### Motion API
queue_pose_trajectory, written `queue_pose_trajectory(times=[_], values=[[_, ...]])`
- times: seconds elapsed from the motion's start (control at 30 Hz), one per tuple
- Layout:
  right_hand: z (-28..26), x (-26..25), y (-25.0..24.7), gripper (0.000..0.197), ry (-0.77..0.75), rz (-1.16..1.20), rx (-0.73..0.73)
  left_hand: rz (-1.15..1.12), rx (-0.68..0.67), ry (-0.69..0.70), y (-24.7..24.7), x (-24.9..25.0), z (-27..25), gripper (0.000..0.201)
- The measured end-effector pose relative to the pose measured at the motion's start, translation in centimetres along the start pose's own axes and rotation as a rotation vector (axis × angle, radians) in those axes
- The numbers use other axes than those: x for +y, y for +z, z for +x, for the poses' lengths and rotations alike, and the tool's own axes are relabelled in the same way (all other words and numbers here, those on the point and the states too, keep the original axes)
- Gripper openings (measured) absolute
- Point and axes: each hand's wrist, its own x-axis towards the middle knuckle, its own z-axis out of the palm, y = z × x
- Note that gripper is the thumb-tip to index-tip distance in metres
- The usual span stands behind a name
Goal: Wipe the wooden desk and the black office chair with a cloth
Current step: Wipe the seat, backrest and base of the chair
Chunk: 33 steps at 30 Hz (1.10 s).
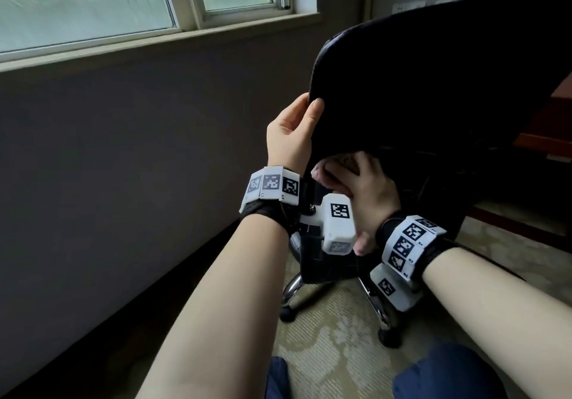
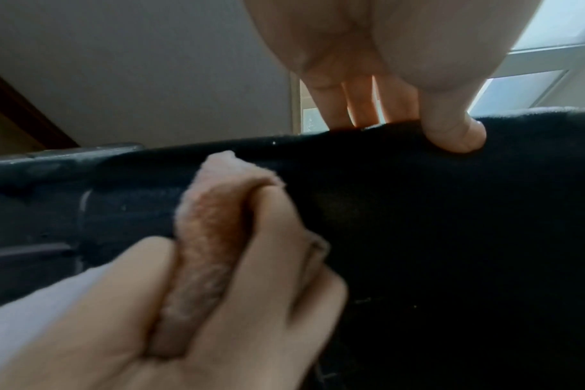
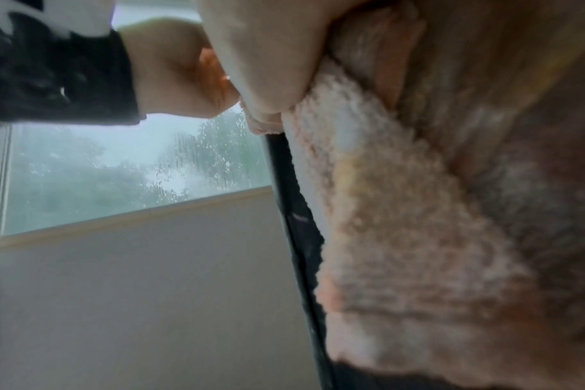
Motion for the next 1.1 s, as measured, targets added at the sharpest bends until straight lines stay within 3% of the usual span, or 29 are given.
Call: queue_pose_trajectory(times=[0.13,0.23,0.33,0.43,0.6,0.73,0.83,1.1], values=[[-0.7,-0.9,-0.9,0.067,0.083,-0.176,-0.413,-0.012,0.026,-0.008,0.1,0.0,-0.2,0.027],[-1.6,-1.3,-1.0,0.061,0.185,-0.030,-0.444,-0.010,0.015,0.008,0.2,0.4,-0.5,0.024],[-2.4,-0.9,-0.6,0.049,0.148,-0.044,-0.457,0.004,-0.005,0.035,-0.1,0.4,-0.5,0.019],[-2.7,0.2,-0.8,0.042,0.165,0.055,-0.346,-0.022,-0.020,0.055,-0.2,0.1,-0.3,0.017],[-1.0,1.0,-3.2,0.037,0.052,0.202,0.234,-0.061,-0.010,0.071,-0.4,-0.5,0.4,0.015],[2.2,1.3,-5.3,0.036,0.046,0.196,0.514,-0.040,0.027,0.066,-0.8,-0.9,0.7,0.019],[3.7,1.3,-4.8,0.038,0.038,0.172,0.535,-0.013,0.027,0.067,-1.4,-1.1,1.0,0.021],[3.1,1.7,-0.7,0.041,0.018,0.079,0.367,0.028,0.133,0.019,-2.5,-1.7,2.0,0.035]])
